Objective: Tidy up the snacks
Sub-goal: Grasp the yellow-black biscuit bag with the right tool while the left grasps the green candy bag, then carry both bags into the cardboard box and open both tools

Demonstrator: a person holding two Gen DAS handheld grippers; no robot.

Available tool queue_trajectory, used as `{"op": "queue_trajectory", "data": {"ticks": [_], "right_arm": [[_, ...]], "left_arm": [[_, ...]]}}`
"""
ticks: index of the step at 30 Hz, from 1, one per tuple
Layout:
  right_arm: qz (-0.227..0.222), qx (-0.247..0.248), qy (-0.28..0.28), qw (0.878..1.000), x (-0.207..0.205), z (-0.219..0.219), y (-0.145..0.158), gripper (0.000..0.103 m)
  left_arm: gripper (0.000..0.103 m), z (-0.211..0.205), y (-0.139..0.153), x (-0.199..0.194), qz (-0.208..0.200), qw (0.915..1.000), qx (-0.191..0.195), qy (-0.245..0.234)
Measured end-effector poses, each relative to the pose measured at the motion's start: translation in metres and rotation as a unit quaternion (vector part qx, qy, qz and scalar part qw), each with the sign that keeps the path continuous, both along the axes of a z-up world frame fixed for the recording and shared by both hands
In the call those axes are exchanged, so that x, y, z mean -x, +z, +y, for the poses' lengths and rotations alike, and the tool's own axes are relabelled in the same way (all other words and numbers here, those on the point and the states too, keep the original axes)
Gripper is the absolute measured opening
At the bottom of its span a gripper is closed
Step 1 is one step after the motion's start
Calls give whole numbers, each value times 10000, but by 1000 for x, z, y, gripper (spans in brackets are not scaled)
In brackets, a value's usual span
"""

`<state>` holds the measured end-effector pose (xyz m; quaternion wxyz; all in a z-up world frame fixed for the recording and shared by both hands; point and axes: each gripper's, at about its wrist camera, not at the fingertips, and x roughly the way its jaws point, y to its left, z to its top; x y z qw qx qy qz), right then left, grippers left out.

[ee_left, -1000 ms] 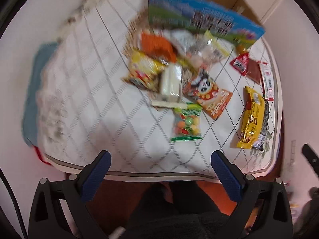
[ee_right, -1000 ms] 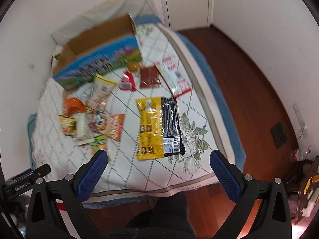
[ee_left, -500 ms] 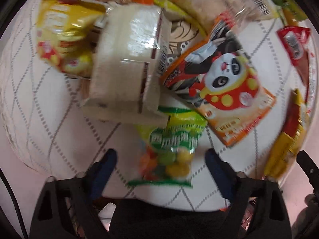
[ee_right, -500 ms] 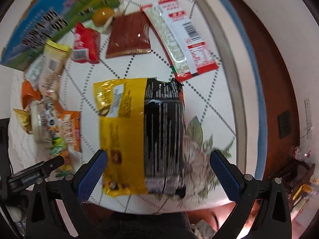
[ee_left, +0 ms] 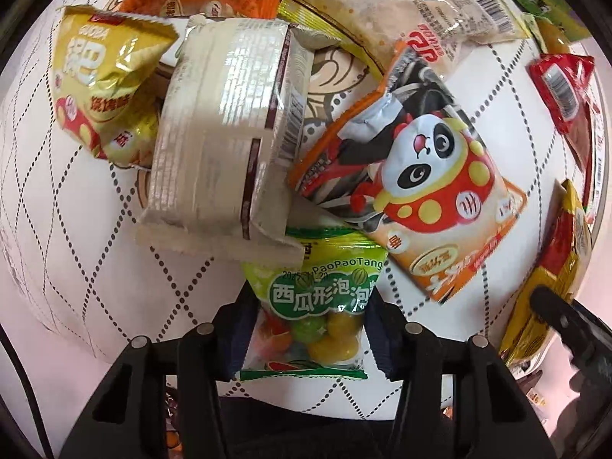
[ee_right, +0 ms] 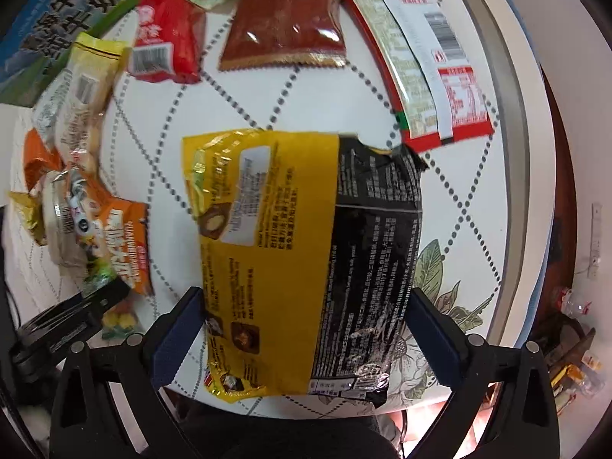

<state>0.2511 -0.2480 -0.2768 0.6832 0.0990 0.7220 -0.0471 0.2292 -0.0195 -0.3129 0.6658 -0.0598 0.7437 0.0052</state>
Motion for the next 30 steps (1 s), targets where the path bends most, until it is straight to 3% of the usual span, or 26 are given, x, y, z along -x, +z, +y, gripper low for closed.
{"op": "queue_trajectory", "data": {"ticks": [1,4,11,14,22,29,30], "right_arm": [[-18,28,-48,10000,2,0,-3,92],[-142,117,-69,9998,7,0,-8,89],[-211,78,-54,9997,31,5,-8,88],[-376,-10,-135,9992,46,5,-2,88],[-894,-299,-176,9954,67,0,70,88],[-1664,-751,-56,9832,25,0,160,88],[-1765,-803,-3,9810,17,3,170,88]], "left_arm": [[48,0,2,4,-1,10000,15,-32],[48,-4,10,18,13,9999,62,-152],[48,-21,39,39,-47,9982,94,-586],[48,-36,68,38,-215,9968,129,-763],[48,-40,171,-5,-884,9901,637,-888],[48,-17,253,-59,-1735,9774,963,-727],[48,-19,251,-68,-1853,9754,956,-722]]}}
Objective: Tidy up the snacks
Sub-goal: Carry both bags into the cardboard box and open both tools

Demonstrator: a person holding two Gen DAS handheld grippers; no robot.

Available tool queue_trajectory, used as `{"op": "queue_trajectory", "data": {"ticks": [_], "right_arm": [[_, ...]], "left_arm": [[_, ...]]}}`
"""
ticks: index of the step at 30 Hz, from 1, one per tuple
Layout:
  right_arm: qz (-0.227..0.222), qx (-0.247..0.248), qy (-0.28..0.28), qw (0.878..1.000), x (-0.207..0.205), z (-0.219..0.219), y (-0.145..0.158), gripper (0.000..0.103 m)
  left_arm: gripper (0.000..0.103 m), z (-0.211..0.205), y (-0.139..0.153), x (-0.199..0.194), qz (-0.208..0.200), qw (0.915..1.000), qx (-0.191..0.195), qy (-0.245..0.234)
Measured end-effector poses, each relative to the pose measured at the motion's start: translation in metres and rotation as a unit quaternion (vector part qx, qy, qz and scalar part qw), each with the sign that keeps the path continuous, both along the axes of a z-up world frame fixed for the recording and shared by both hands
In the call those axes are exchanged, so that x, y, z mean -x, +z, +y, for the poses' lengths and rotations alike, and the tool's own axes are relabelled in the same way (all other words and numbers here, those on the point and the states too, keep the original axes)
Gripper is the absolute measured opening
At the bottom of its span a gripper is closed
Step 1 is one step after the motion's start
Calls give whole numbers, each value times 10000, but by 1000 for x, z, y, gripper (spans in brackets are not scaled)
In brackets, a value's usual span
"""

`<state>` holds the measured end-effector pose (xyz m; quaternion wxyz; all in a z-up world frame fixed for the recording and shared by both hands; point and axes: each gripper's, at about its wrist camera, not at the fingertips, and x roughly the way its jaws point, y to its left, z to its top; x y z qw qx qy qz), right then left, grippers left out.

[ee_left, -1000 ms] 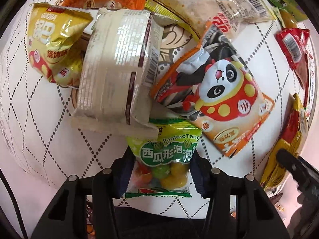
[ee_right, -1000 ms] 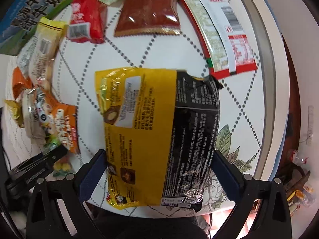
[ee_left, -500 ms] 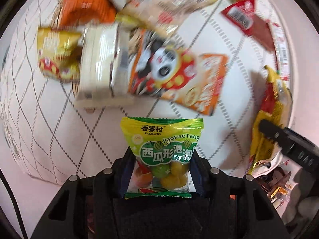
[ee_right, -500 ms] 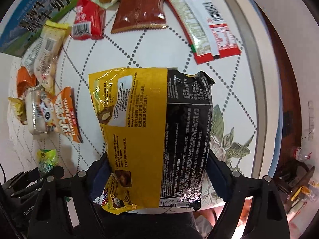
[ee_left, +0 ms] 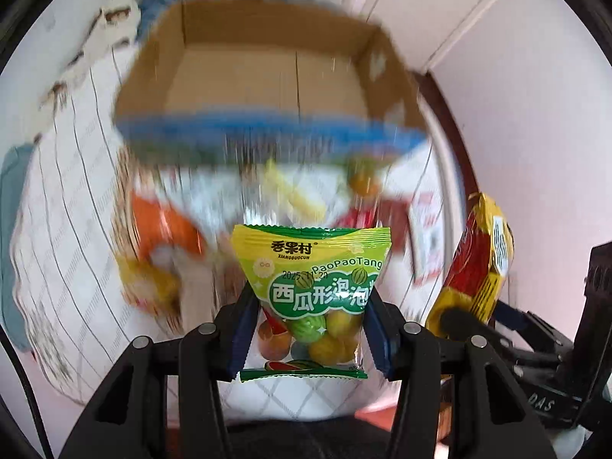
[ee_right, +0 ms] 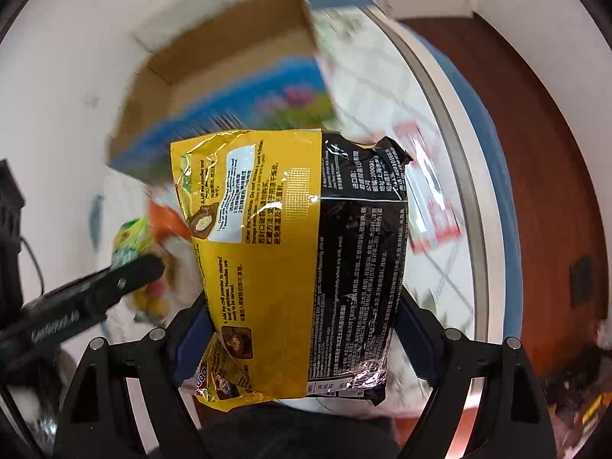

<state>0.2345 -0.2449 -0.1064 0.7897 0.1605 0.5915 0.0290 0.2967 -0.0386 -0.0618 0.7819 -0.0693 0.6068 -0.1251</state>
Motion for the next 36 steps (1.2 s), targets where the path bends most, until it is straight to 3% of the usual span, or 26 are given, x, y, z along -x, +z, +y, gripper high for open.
{"op": "queue_trajectory", "data": {"ticks": [3,4,7,13,17,20,25,28,34,36], "right_arm": [[-406,-50,178,9990,-31,9,38,88],[-514,-50,211,9984,-43,11,46,88],[-776,77,292,9965,-83,19,68,88],[-767,251,343,9961,-176,32,70,88],[-537,410,377,9970,-240,48,49,88],[-221,543,420,9974,-300,50,15,88],[479,615,580,9953,-363,66,-45,88],[728,707,685,9925,-378,73,-69,88],[930,838,835,9886,-394,89,-89,88],[1085,816,861,9870,-398,89,-94,89]], "left_arm": [[48,6,23,-32,-303,9995,67,115],[48,0,11,-45,-338,9993,70,145],[48,3,19,-91,-425,9987,9,271],[48,10,-1,-178,-298,9984,-213,421],[48,15,-34,-234,17,9986,-290,453],[48,15,-67,-274,329,9976,-413,447],[48,18,-110,-308,803,9945,-521,416],[48,19,-122,-316,902,9934,-575,408],[49,15,-133,-330,1047,9922,-607,286],[58,15,-132,-332,979,9928,-633,272]]}}
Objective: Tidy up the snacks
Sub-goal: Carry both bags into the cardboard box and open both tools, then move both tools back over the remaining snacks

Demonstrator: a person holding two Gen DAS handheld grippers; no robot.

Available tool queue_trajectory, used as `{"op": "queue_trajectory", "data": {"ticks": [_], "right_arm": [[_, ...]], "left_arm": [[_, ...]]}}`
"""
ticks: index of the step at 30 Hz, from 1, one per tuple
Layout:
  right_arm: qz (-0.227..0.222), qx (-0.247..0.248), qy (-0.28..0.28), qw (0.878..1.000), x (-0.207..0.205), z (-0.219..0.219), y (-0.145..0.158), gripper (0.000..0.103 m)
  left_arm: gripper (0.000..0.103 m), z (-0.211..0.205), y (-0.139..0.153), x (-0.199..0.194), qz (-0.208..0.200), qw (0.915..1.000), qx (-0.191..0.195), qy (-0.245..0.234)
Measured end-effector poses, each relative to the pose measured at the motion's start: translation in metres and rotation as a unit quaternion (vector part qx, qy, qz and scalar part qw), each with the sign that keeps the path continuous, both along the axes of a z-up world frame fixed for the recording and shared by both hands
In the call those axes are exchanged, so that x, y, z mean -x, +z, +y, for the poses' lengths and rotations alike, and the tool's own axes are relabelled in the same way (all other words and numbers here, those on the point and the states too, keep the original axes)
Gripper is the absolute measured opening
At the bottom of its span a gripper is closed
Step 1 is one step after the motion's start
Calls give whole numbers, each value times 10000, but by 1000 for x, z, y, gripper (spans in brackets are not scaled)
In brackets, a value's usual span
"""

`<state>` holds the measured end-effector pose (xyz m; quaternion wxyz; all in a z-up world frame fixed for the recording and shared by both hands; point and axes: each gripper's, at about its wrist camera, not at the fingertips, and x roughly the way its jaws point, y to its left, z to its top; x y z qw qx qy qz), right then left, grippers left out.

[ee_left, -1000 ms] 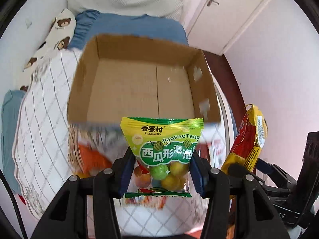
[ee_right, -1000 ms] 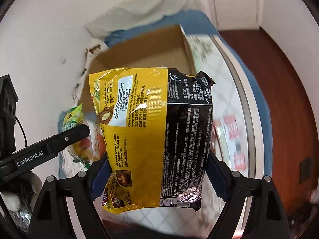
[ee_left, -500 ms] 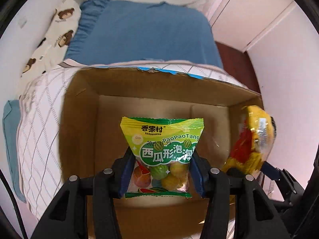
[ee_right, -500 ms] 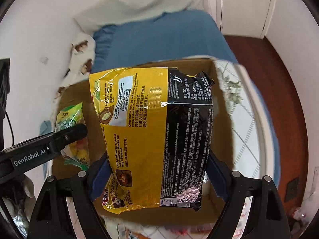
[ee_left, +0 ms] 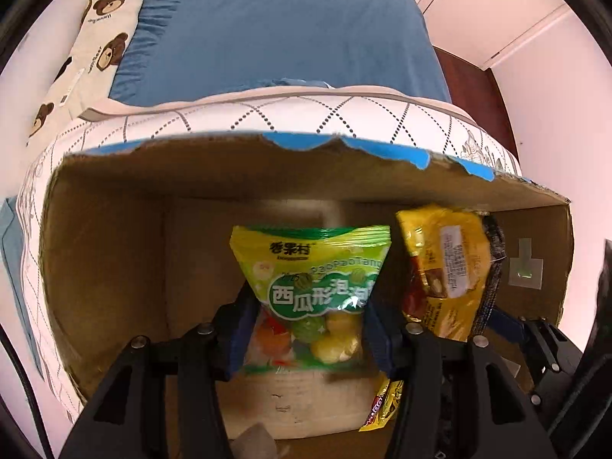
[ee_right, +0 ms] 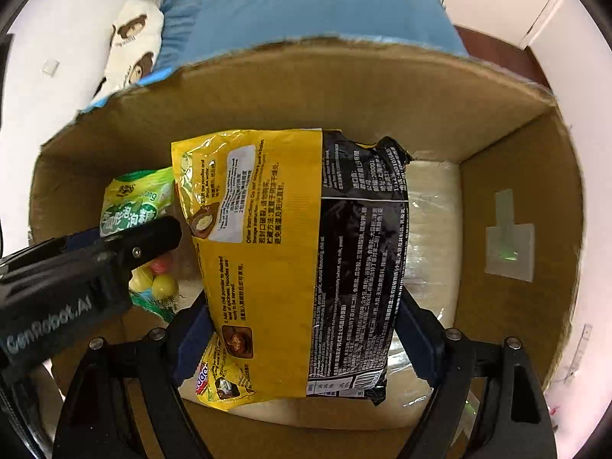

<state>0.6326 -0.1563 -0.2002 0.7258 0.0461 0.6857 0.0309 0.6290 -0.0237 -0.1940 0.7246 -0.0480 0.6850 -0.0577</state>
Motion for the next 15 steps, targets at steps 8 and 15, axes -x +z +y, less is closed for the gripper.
{"op": "queue_trajectory", "data": {"ticks": [8,15], "right_arm": [[-80,-124,63,9999,-3,-6,-2,96],[-577,0,16,9983,36,-12,46,96]], "left_arm": [[88,8,28,13,-343,9994,45,93],[88,17,69,59,-931,9954,-208,109]]}}
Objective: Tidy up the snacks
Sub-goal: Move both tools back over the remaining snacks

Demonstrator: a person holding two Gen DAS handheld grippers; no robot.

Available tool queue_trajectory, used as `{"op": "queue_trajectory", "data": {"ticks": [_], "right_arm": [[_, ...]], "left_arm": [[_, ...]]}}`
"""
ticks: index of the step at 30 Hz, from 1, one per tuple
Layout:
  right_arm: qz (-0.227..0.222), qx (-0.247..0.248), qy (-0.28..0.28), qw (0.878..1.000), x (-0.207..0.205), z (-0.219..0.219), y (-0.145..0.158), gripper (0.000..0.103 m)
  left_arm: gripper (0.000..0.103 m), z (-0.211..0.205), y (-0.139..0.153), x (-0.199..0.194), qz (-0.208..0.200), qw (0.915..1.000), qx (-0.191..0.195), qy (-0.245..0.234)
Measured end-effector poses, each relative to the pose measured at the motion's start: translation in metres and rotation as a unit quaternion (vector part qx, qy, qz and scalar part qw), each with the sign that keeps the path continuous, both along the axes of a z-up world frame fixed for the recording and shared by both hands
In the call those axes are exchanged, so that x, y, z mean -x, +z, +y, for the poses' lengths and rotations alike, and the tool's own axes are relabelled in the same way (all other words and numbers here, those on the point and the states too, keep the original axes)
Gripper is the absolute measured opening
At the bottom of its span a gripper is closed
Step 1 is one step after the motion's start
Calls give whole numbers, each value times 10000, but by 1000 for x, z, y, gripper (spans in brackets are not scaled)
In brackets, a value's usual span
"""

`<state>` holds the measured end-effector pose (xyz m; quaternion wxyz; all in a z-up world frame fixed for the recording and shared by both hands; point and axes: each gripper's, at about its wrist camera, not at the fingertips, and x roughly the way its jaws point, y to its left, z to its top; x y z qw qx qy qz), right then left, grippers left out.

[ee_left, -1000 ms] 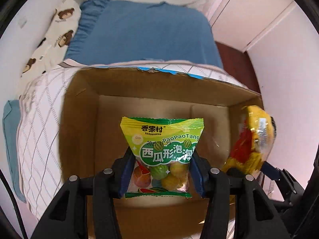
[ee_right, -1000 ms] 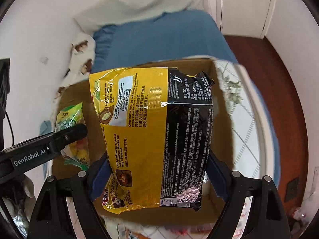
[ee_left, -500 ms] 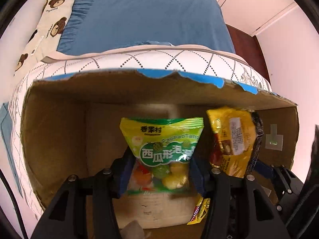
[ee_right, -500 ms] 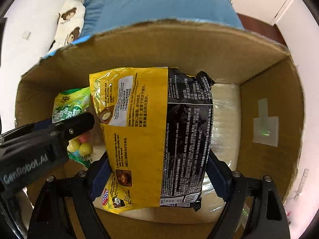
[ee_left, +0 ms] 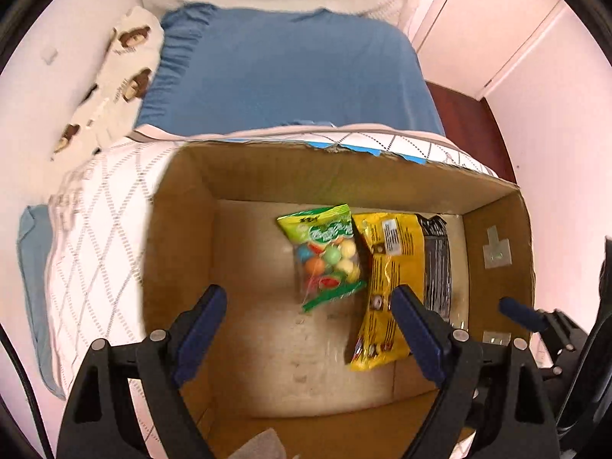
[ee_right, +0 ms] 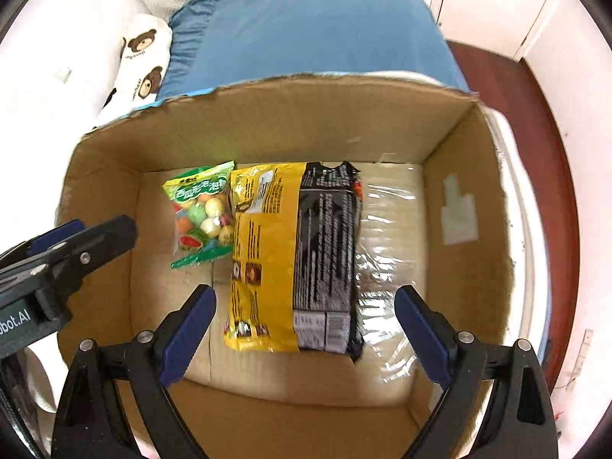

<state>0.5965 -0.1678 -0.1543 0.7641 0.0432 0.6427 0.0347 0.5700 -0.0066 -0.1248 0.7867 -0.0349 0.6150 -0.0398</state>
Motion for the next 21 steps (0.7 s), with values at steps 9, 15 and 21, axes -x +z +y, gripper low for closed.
{"op": "queue_trajectory", "data": {"ticks": [9,15,21], "right_arm": [[-549,8,53,9985,75,-8,62,96],[-902,-181,6,9958,123,-8,96,96],[-1200,-404,25,9919,179,-5,111,96]], "left_arm": [[88,5,45,67,-512,9987,-51,-46],[88,6,73,106,-816,9966,44,-44],[88,19,83,169,-1051,9944,-95,86]]}}
